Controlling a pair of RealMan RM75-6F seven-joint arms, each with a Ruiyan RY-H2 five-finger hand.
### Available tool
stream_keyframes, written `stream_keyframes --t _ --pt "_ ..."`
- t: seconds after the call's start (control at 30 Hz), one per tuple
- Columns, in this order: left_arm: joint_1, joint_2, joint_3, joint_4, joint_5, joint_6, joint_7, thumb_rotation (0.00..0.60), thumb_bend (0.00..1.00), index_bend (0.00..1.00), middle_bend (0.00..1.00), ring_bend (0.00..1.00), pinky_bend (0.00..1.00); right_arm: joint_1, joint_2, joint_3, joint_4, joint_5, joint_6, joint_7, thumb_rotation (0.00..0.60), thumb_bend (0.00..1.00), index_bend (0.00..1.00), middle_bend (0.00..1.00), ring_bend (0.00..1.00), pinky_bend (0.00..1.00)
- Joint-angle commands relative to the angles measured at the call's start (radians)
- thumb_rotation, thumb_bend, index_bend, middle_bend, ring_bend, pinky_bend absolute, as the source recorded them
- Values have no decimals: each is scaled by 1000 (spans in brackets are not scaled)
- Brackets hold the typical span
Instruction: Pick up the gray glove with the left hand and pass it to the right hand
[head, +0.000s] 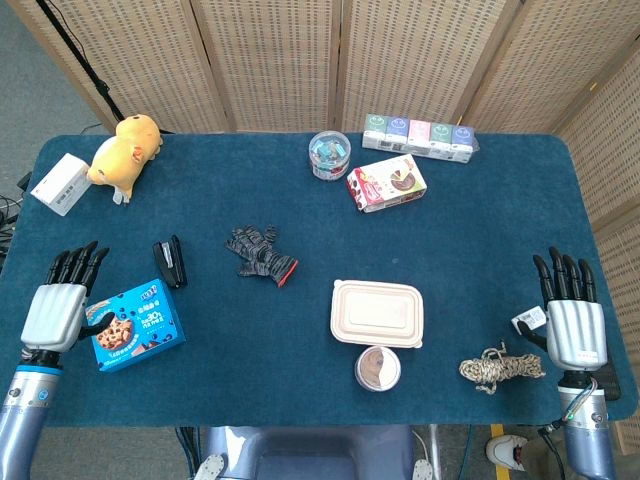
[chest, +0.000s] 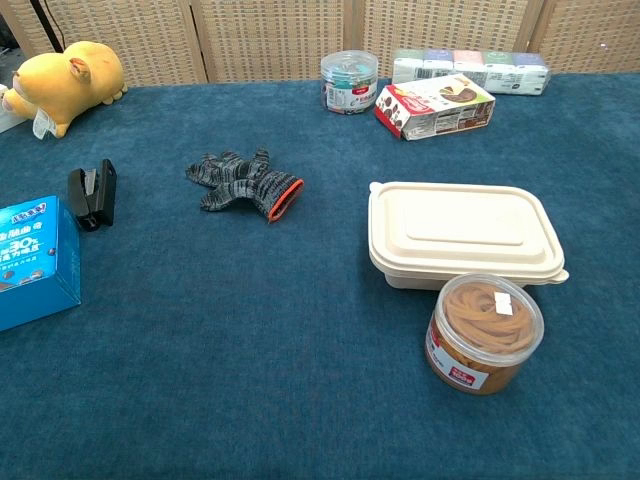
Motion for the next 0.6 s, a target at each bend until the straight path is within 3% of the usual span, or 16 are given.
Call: stream_keyframes --t 0.03,0.17,0.33,0.43,0.6 --pt "-8 2 -3 3 -19 -26 -5 600 206 0 0 0 0 -3 -1 6 -4 7 6 -5 600 60 19 0 0 0" --pt "-28 5 -6 6 -16 -60 -13 600 207 0 0 0 0 -11 11 13 -18 9 23 6 600 60 22 0 0 0" --pt "-126 35 -37 22 20 -188 -63 600 198 0 0 0 0 -16 26 12 -37 3 29 29 600 60 32 0 0 0" --pt "-215 29 -49 82 82 -287 -86 600 189 0 0 0 0 -18 32 12 -45 -7 38 38 600 60 41 0 0 0" --pt "-361 -46 -41 255 236 -406 -265 600 151 0 0 0 0 -22 37 13 -52 -8 44 42 600 59 43 0 0 0"
